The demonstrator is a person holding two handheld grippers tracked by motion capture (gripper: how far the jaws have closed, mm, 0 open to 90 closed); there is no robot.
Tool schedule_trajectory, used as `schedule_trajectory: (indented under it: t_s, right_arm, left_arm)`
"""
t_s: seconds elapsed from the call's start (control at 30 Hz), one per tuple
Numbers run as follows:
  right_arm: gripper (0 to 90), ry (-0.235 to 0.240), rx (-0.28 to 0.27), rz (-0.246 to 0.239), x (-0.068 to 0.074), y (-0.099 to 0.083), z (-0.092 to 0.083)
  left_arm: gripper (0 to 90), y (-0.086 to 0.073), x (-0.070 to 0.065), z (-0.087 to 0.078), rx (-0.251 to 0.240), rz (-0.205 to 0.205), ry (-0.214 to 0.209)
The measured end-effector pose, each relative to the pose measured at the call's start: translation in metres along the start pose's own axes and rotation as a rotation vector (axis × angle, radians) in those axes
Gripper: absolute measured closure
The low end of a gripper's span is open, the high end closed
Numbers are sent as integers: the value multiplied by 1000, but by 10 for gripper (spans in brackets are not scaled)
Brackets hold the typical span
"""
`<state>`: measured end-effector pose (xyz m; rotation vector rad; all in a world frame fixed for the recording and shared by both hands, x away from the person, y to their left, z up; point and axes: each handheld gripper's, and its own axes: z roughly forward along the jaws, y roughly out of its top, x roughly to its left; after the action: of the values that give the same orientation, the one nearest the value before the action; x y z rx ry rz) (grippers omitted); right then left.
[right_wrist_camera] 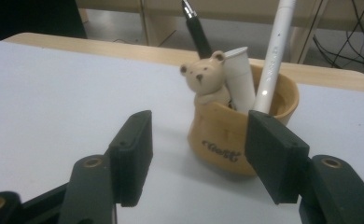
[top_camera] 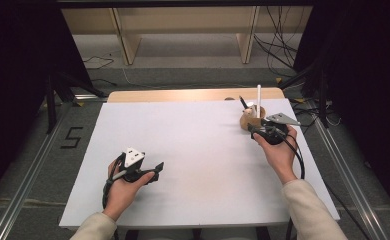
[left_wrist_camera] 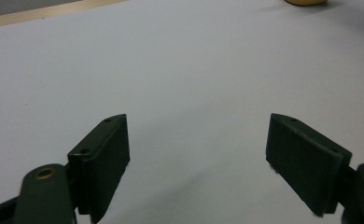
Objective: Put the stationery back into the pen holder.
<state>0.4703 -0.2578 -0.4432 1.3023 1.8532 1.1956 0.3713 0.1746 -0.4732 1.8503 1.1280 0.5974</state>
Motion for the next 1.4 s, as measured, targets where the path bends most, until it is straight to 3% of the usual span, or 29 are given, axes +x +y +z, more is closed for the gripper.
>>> schedule_trajectory:
  t_s: [0.63, 1.4]
  right_arm:
    - [377, 85, 28, -26, 13, -15, -17]
    - [354, 174, 48, -60, 24, -34, -39]
  left_arm:
    - [216, 0, 3, -2, 20, 7, -4]
    - [213, -8, 22, -14, 36, 5, 24]
